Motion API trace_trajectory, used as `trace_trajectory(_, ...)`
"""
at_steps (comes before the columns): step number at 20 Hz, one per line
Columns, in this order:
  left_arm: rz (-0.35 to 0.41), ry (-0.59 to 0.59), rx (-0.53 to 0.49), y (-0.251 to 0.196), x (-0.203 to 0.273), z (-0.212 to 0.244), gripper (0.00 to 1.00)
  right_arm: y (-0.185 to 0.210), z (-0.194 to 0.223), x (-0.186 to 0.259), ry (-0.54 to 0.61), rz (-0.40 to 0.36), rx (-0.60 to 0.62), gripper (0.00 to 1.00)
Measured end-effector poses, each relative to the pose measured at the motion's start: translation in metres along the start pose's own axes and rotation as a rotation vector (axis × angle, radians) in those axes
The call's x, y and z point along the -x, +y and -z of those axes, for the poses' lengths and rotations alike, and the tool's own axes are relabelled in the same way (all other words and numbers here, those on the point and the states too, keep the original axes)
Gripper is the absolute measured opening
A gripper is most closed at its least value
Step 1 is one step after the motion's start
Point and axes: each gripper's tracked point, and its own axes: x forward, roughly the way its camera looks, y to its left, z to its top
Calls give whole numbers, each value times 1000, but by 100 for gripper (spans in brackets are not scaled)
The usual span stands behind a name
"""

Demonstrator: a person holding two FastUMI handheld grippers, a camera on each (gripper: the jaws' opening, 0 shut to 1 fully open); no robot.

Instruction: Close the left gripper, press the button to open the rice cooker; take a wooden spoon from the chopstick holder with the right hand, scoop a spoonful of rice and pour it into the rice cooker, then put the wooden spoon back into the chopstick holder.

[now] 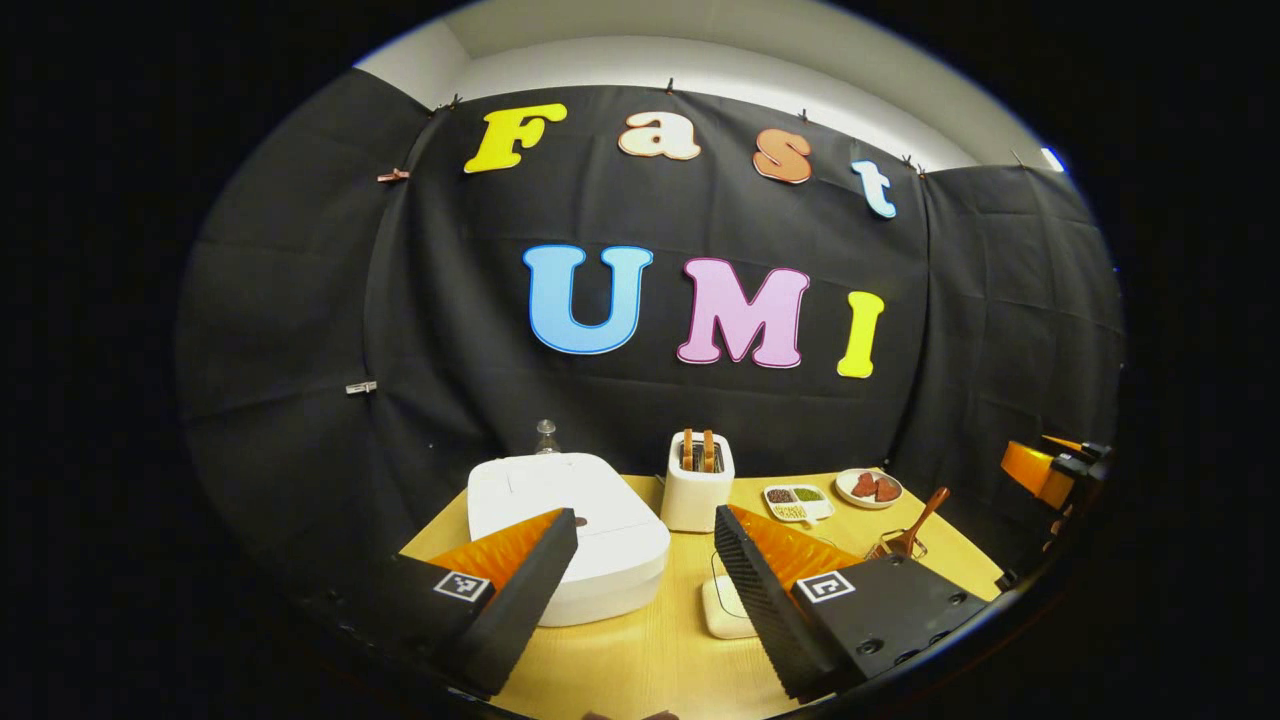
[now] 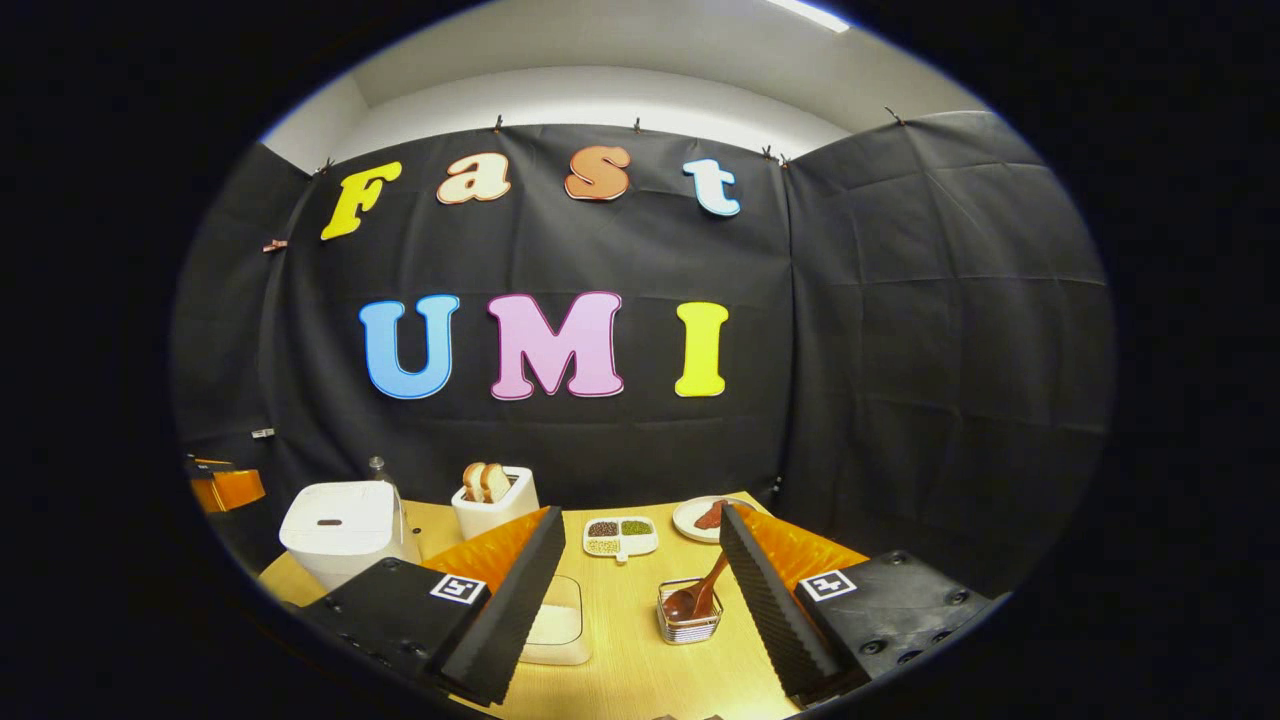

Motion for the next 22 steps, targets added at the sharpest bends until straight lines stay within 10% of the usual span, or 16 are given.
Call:
trace_trajectory(9, -107, 11, 23, 19, -43, -19, 93, 0, 4, -45, 5, -80, 13, 98)
trace_trajectory(17, -223, 102, 55, 75, -81, -10, 20, -3, 13, -59, 32, -101, 26, 98)
trace_trajectory(22, -195, 164, 130, 93, -114, 1, 8, -12, 17, -61, 46, -84, 33, 98)
